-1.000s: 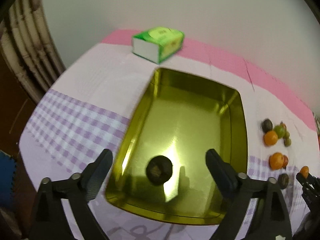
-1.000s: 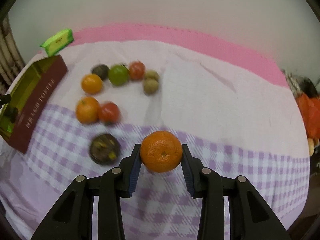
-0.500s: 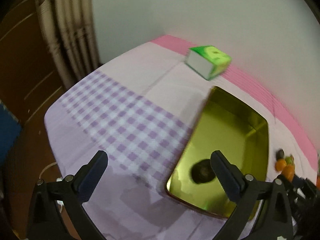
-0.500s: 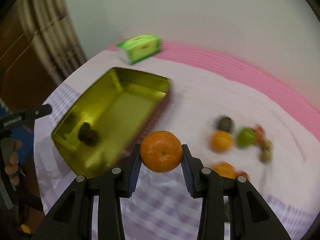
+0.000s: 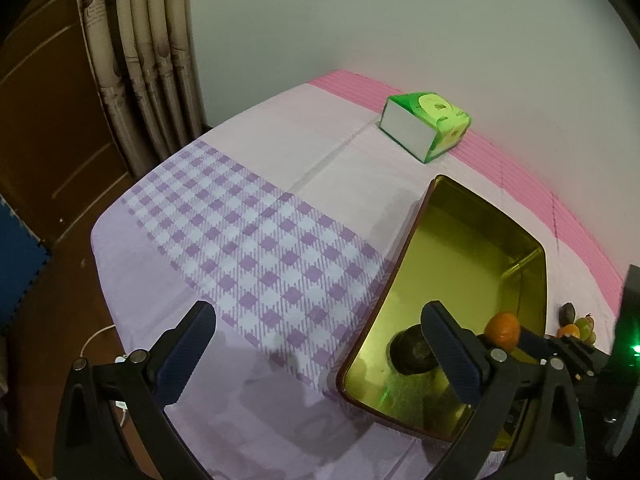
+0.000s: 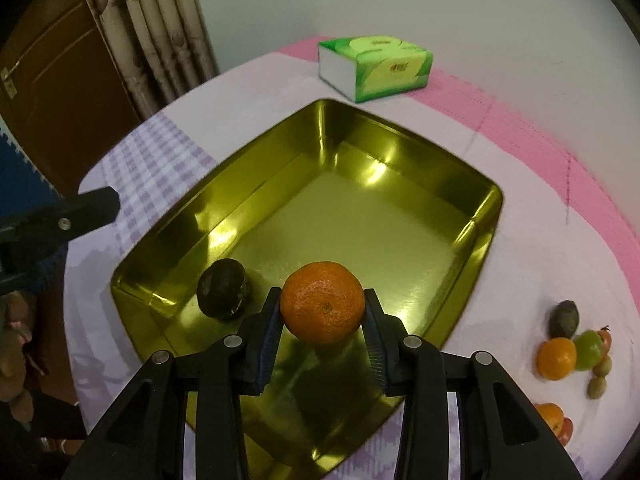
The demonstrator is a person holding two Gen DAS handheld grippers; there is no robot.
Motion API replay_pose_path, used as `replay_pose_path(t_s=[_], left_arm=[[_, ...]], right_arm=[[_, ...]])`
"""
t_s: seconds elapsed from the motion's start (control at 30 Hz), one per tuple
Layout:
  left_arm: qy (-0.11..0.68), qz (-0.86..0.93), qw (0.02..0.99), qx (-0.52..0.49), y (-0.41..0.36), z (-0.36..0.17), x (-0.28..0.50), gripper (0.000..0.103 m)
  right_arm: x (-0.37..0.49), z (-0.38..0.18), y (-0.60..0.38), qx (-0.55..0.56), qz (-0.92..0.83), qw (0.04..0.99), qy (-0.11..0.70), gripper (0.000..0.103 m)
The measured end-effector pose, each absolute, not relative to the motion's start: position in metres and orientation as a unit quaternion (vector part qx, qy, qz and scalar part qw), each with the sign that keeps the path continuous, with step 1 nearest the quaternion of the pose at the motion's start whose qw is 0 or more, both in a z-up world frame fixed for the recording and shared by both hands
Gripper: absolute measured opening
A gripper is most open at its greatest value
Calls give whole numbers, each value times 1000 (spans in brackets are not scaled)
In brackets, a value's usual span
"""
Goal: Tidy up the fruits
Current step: 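Carry the mandarin orange into the tin tray and open the right gripper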
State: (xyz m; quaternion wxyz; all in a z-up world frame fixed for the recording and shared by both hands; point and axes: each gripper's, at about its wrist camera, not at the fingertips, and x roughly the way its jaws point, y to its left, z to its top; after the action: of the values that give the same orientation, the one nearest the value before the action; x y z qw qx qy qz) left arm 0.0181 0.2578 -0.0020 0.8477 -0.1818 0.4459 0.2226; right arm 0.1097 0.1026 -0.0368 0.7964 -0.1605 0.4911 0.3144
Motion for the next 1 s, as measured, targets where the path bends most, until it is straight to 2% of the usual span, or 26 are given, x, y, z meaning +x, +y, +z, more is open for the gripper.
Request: replay_pose_path(t_s=[0.7, 1.0], left_arm=[[449, 218, 847, -182, 255, -5, 20, 102], [455, 213, 846, -179, 253, -8, 21, 102]], right_arm=[[116, -52, 100, -200, 289, 793, 498, 40], [116, -52, 100, -186, 294, 789, 506, 45]])
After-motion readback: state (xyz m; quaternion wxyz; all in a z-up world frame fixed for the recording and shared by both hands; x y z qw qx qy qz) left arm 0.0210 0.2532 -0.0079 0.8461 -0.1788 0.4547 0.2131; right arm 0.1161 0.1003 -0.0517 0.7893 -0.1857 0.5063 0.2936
